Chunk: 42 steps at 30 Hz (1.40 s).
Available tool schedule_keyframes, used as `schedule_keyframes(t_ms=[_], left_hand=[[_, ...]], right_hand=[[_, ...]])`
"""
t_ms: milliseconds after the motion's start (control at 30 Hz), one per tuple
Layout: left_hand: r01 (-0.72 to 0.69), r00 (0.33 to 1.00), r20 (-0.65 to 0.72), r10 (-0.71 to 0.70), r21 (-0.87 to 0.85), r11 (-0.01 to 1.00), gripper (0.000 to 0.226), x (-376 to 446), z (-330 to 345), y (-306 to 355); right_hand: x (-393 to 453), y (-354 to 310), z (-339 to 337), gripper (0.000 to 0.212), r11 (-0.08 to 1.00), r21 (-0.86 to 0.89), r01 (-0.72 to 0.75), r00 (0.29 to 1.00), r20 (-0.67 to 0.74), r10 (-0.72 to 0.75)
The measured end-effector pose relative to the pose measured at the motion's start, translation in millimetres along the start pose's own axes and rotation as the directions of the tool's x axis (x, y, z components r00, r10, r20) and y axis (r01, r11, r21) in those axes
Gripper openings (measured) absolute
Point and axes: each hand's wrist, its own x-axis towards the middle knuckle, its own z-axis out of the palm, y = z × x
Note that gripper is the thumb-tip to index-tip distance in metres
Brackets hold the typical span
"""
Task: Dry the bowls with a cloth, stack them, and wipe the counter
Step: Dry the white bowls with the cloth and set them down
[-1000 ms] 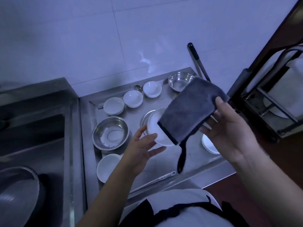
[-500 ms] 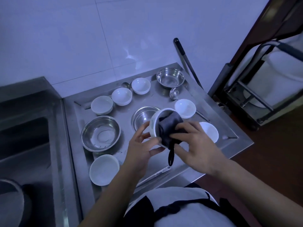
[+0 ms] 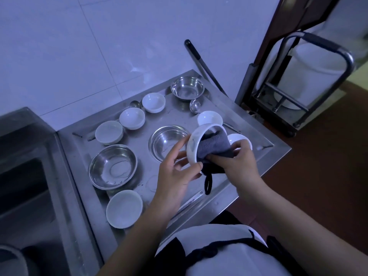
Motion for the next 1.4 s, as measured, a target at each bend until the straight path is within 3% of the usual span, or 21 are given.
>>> schedule_keyframes(t_ms=[67, 133, 200, 267, 333, 400, 433, 467, 533, 633, 700, 767, 867, 933, 1000, 1167, 1267, 1333, 1400], left_hand=[[-0.006, 1.000, -0.006, 0.006, 0.013, 1.000, 0.069, -4, 0, -3], [0.000, 1.000, -0.009, 0.001, 0.045, 0.999, 0.069, -9, 1, -6], [0.016, 0.999, -0.032, -0.013, 0.090, 0.996, 0.070, -12, 3, -10], [0.044, 0.998, -0.052, -0.039, 0.113, 0.993, 0.071, -12, 5, -12], [0.072, 0.997, -0.039, -0.067, 0.138, 0.988, 0.071, -11, 6, -12], [0.096, 0.995, 0.009, -0.100, 0.180, 0.979, 0.070, -6, 7, -6], [0.100, 0.993, 0.044, -0.112, 0.207, 0.973, 0.069, -2, 5, -1], [0.100, 0.989, 0.086, -0.123, 0.241, 0.965, 0.068, 4, 4, 6], [0.081, 0.970, 0.192, -0.151, 0.332, 0.940, 0.064, 17, -3, 23], [0.035, 0.939, 0.292, -0.182, 0.444, 0.895, 0.064, 37, -11, 47], [0.022, 0.948, 0.275, -0.162, 0.450, 0.893, 0.065, 45, -13, 51], [0.005, 0.971, 0.218, -0.101, 0.400, 0.916, 0.077, 44, -16, 41], [-0.053, 0.990, 0.142, 0.010, 0.305, 0.951, 0.090, 33, -21, 16], [-0.070, 0.991, 0.123, 0.045, 0.205, 0.976, 0.084, 24, -18, 1], [-0.090, 0.992, 0.095, 0.077, 0.139, 0.986, 0.078, 16, -13, -7], [-0.118, 0.993, -0.014, 0.119, 0.041, 0.992, 0.069, 14, -17, -7], [-0.148, 0.987, -0.054, 0.150, 0.049, 0.988, 0.070, 9, -16, -6], [-0.182, 0.980, -0.062, 0.188, 0.097, 0.979, 0.073, 8, -16, -9], [-0.195, 0.978, -0.050, 0.202, 0.118, 0.974, 0.072, 7, -16, -10]], right_hand=[[0, 9, 3, 0.065, 0.988, 0.118, -0.105, 0.995, 0.015, 0.104], [1, 16, 3, 0.064, 0.982, 0.146, -0.116, 0.993, 0.010, 0.116], [1, 21, 0, 0.061, 0.999, -0.004, -0.036, 0.999, -0.020, 0.036], [3, 23, -6, 0.050, 0.939, -0.319, 0.126, 0.988, -0.041, -0.147], [9, 21, -14, 0.042, 0.717, -0.590, 0.371, 0.896, 0.025, -0.443], [18, 18, -22, 0.046, 0.383, -0.729, 0.567, 0.704, 0.187, -0.685], [21, 15, -27, 0.050, 0.248, -0.749, 0.614, 0.625, 0.269, -0.733], [21, 11, -30, 0.055, 0.181, -0.738, 0.650, 0.588, 0.337, -0.735], [18, 0, -30, 0.066, 0.234, -0.713, 0.661, 0.644, 0.379, -0.665], [17, -5, -20, 0.070, 0.521, -0.616, 0.590, 0.778, 0.264, -0.570], [21, -9, -13, 0.060, 0.636, -0.547, 0.544, 0.820, 0.184, -0.543], [25, -12, -8, 0.050, 0.798, -0.437, 0.414, 0.900, 0.065, -0.431], [27, -13, -1, 0.043, 0.995, -0.045, 0.085, 0.995, -0.043, -0.087], [24, -15, 5, 0.045, 0.978, 0.186, -0.092, 0.996, 0.004, 0.093], [17, -16, 11, 0.044, 0.937, 0.287, -0.201, 0.979, 0.079, 0.186], [7, -15, 13, 0.028, 0.945, 0.256, -0.203, 0.969, 0.194, 0.155], [0, -14, 11, 0.037, 0.899, 0.331, -0.285, 0.950, 0.222, 0.220], [-3, -13, 14, 0.044, 0.878, 0.352, -0.324, 0.943, 0.196, 0.270], [-3, -15, 17, 0.038, 0.940, 0.255, -0.226, 0.974, 0.082, 0.212]])
